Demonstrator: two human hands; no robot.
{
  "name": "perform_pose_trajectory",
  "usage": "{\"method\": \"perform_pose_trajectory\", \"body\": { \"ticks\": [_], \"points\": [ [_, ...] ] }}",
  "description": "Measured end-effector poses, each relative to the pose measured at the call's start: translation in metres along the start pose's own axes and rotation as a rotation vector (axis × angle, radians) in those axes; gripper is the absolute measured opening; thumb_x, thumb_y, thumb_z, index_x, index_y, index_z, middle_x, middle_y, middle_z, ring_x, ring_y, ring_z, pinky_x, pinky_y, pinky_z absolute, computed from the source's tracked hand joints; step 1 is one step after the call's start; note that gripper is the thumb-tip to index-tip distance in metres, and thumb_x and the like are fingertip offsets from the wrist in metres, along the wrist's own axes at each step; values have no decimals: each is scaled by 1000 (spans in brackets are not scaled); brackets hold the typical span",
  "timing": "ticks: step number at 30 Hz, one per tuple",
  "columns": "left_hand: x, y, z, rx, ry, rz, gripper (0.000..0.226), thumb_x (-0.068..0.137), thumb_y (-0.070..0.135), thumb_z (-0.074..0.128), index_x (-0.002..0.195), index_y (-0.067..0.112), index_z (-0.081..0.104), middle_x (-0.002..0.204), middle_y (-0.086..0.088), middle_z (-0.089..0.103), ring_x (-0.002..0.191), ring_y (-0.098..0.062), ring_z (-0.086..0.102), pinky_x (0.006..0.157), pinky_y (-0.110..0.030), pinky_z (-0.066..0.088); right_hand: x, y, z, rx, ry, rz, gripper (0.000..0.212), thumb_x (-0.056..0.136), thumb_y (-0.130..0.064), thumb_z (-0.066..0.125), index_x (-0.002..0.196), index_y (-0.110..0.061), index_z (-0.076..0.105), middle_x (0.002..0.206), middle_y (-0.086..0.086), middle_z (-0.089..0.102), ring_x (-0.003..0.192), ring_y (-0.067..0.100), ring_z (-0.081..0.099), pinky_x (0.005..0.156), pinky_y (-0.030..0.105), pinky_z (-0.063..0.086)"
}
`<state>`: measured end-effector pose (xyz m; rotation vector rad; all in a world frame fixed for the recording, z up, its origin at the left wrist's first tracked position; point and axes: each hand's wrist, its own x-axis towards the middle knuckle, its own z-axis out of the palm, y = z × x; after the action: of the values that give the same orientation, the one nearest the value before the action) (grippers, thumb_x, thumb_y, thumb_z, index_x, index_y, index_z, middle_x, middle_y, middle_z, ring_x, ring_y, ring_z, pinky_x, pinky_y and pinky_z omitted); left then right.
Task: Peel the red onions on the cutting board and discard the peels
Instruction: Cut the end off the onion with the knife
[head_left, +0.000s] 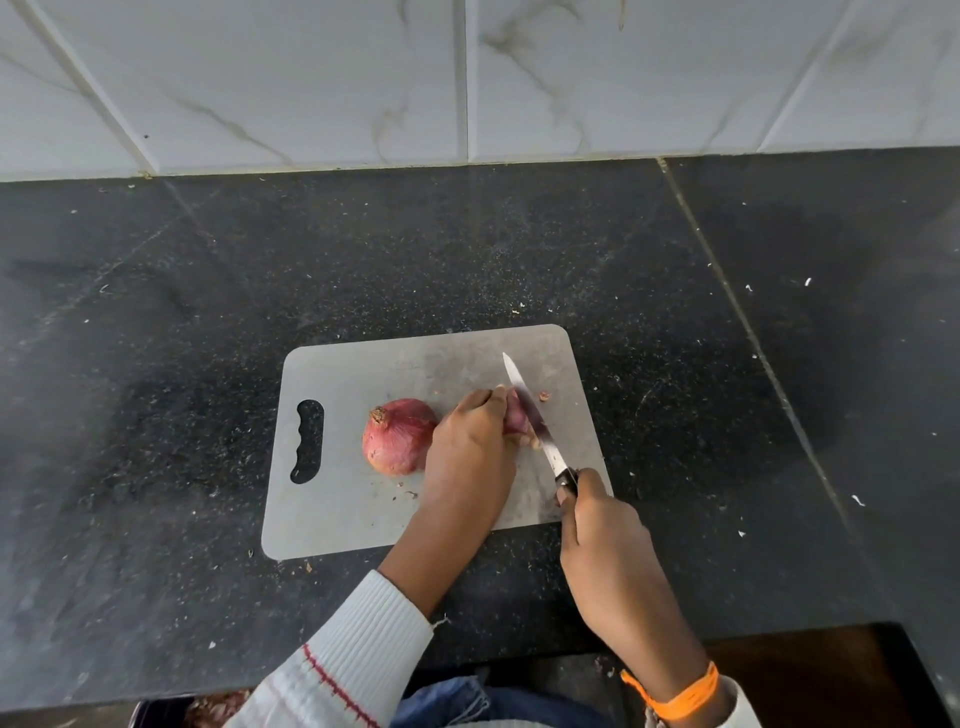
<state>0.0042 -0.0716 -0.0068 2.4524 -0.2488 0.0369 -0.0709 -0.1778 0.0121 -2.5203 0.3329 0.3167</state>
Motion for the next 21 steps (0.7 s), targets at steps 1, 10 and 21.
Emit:
{"method": "perform_pose_trajectory", "body": {
  "ticks": [1, 10, 21],
  "points": [
    [1, -1, 0, -5, -2, -13, 12, 80, 2, 61, 86, 12, 65, 92, 1, 61, 76, -15, 56, 67, -19, 38, 0, -3, -1, -20, -7, 7, 8, 100, -24, 32, 101, -21, 39, 95, 1, 63, 86, 19, 64, 65, 30, 45],
    [6, 1, 0, 22, -9, -48, 16, 82, 0, 56, 91, 6, 67, 96, -8, 63, 80, -27, 60, 66, -23, 36, 8, -18, -2, -153, -45, 54, 11, 99, -20, 36, 109, -18, 37, 99, 2, 63, 91, 20, 65, 73, 30, 51],
    [8, 0, -1, 41, -6, -65, 12, 80, -3, 60, 86, 4, 68, 90, -7, 65, 73, -24, 60, 62, -19, 31, 22, -22, -8, -130, -61, 25, 6, 99, -16, 31, 95, -20, 32, 94, 5, 61, 89, 27, 62, 63, 33, 37]
  ]
}}
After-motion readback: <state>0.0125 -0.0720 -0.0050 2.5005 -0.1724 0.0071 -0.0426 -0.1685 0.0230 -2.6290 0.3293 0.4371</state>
